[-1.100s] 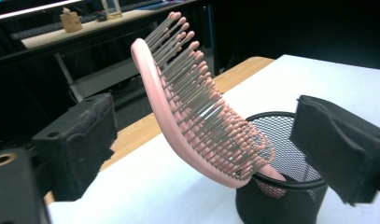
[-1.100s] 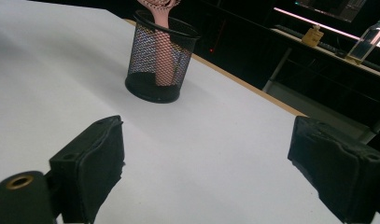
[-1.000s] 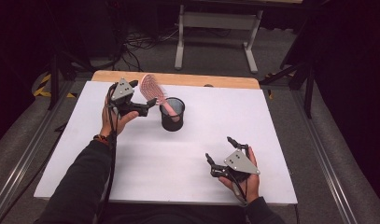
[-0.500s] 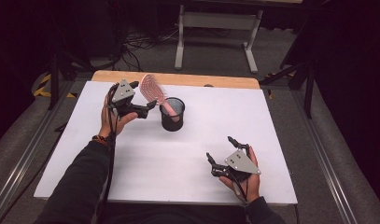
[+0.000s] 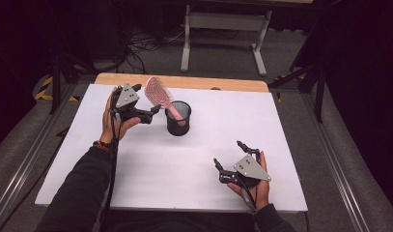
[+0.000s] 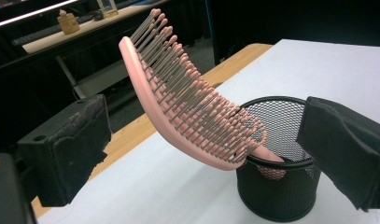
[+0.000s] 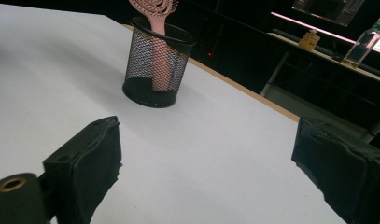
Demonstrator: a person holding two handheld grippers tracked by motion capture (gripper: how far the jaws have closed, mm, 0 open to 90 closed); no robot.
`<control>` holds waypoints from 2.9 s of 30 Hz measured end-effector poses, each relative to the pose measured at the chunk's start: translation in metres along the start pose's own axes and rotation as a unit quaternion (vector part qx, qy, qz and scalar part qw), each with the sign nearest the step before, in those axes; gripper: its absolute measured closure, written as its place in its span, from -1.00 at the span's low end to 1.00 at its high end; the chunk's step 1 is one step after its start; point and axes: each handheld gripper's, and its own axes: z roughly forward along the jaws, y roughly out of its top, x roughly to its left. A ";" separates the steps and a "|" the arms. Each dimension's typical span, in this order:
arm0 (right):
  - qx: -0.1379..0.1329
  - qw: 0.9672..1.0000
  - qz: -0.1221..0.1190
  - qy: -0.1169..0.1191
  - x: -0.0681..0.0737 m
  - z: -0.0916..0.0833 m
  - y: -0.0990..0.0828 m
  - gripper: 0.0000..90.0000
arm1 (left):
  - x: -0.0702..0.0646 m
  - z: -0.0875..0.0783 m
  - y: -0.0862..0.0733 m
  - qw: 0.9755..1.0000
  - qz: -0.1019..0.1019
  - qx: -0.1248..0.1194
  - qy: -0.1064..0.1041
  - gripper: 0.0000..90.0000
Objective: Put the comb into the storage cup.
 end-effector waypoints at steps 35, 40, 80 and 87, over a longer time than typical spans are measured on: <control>-0.004 1.000 0.001 0.006 -0.001 0.001 0.000 -0.88 | -0.008 -0.017 0.002 0.999 0.016 -0.025 -0.014 -0.91; -0.005 1.000 0.000 0.008 -0.001 0.000 0.000 -0.88 | -0.010 -0.019 0.002 0.999 0.022 -0.026 -0.014 -0.91; -0.006 1.000 -0.006 0.012 0.000 0.000 0.000 -0.88 | -0.034 -0.058 -0.004 0.996 0.062 -0.054 -0.036 -0.90; -0.007 1.000 -0.007 0.012 0.000 0.000 0.001 -0.88 | -0.039 -0.063 -0.010 0.996 0.064 -0.055 -0.042 -0.90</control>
